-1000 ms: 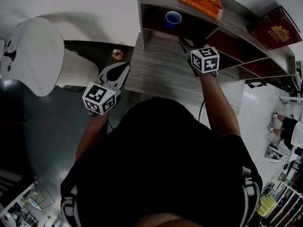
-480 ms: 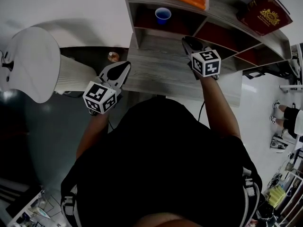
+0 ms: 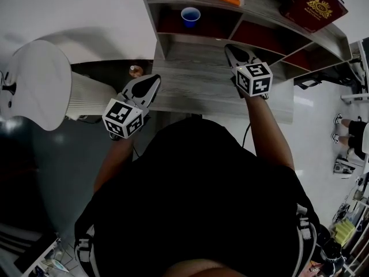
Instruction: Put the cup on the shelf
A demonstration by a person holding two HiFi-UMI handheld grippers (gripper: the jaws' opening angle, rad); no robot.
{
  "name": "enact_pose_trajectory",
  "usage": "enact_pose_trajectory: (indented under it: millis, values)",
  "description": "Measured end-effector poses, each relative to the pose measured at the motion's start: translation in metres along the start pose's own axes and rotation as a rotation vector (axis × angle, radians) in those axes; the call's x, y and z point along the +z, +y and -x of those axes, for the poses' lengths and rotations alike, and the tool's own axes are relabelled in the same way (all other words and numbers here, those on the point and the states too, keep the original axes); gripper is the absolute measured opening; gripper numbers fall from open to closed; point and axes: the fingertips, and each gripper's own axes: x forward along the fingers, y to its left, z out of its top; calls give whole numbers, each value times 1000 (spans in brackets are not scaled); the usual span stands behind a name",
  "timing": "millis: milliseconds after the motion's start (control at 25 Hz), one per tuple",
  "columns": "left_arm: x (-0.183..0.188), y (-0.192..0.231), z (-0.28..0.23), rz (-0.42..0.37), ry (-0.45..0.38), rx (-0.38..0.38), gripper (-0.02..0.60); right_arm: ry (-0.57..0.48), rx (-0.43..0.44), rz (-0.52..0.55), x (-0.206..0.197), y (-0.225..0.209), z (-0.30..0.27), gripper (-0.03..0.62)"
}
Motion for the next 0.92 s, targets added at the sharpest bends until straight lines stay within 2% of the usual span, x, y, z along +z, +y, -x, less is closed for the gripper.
enact_pose_trajectory:
  millis: [520, 680, 920]
  values:
    - [1, -22, -10, -28, 1, -67, 17, -39, -4, 6, 10, 14, 32, 11]
    - [2, -29, -16, -33, 5, -86, 17, -46, 11, -27, 12, 16, 42, 11]
    - [4, -33, -24, -28, 0, -96, 17, -62, 14, -24, 17, 17, 53, 11]
